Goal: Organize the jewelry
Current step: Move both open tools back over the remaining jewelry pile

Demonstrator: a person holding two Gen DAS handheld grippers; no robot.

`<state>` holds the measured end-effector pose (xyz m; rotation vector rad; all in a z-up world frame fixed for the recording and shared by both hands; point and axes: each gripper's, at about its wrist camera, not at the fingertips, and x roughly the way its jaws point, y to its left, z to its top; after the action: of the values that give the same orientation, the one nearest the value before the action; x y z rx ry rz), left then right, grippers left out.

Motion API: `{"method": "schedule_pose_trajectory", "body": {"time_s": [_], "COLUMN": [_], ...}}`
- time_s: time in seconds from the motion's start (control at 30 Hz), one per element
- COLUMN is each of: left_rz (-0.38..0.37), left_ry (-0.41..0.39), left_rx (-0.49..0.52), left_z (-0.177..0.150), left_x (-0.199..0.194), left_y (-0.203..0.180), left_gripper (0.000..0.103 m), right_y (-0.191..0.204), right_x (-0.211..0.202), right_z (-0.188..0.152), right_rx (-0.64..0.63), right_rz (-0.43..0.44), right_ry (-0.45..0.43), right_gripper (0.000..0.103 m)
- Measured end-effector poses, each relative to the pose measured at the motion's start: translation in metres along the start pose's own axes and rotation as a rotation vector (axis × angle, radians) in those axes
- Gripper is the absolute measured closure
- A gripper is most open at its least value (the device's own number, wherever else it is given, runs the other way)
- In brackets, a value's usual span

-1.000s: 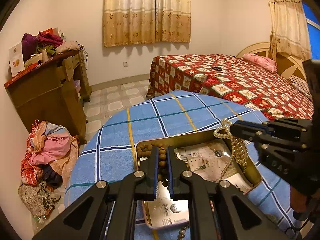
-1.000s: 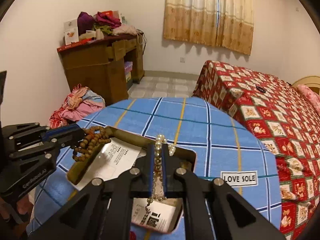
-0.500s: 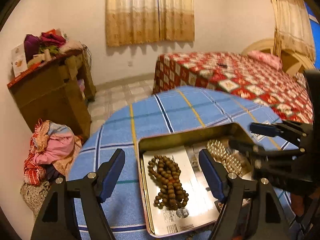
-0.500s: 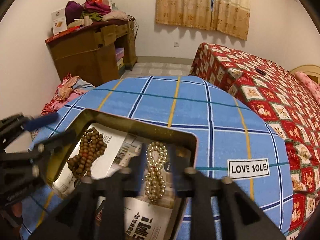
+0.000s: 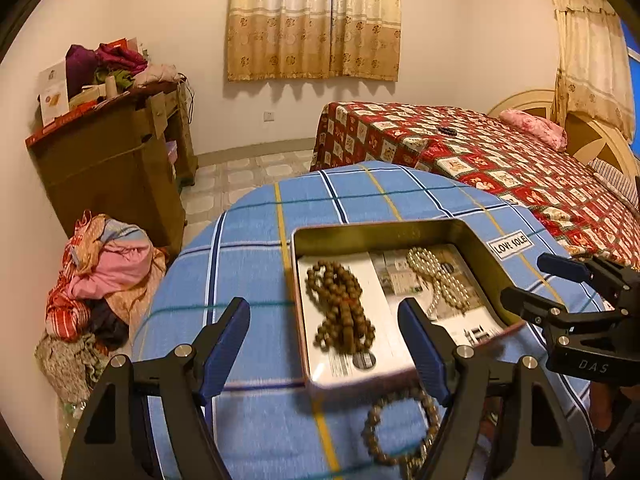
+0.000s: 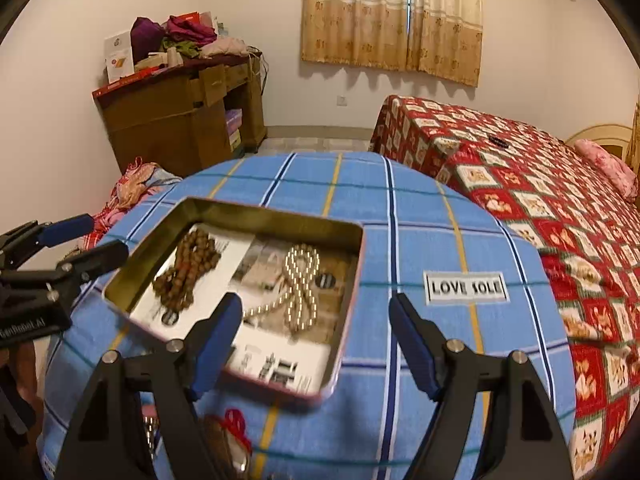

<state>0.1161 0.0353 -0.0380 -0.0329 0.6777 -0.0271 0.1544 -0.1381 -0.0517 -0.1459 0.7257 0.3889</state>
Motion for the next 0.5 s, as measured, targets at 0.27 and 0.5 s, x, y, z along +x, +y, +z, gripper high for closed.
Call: {"method": "schedule_pose_trajectory", "body": {"time_s": [0.27, 0.5], "left_rz": [-0.001, -0.031], "left_ry": [0.029, 0.065], "left_rx": [-0.003, -0.009], "left_z": [-0.028, -0.058], "left_x": [-0.014, -0.029], "left_y": [-0.010, -0.023], "left_gripper": [0.026, 0.026], "right_y": [0.003, 0.006], "right_x": [-0.018, -0.034], "right_z": [-0.029, -0.060], "right_rx": [0.005, 0.040], "right_rz": [0.004, 0.034], "right_ry": [0.010, 0.028], "right_gripper": [0.025, 0.025]}}
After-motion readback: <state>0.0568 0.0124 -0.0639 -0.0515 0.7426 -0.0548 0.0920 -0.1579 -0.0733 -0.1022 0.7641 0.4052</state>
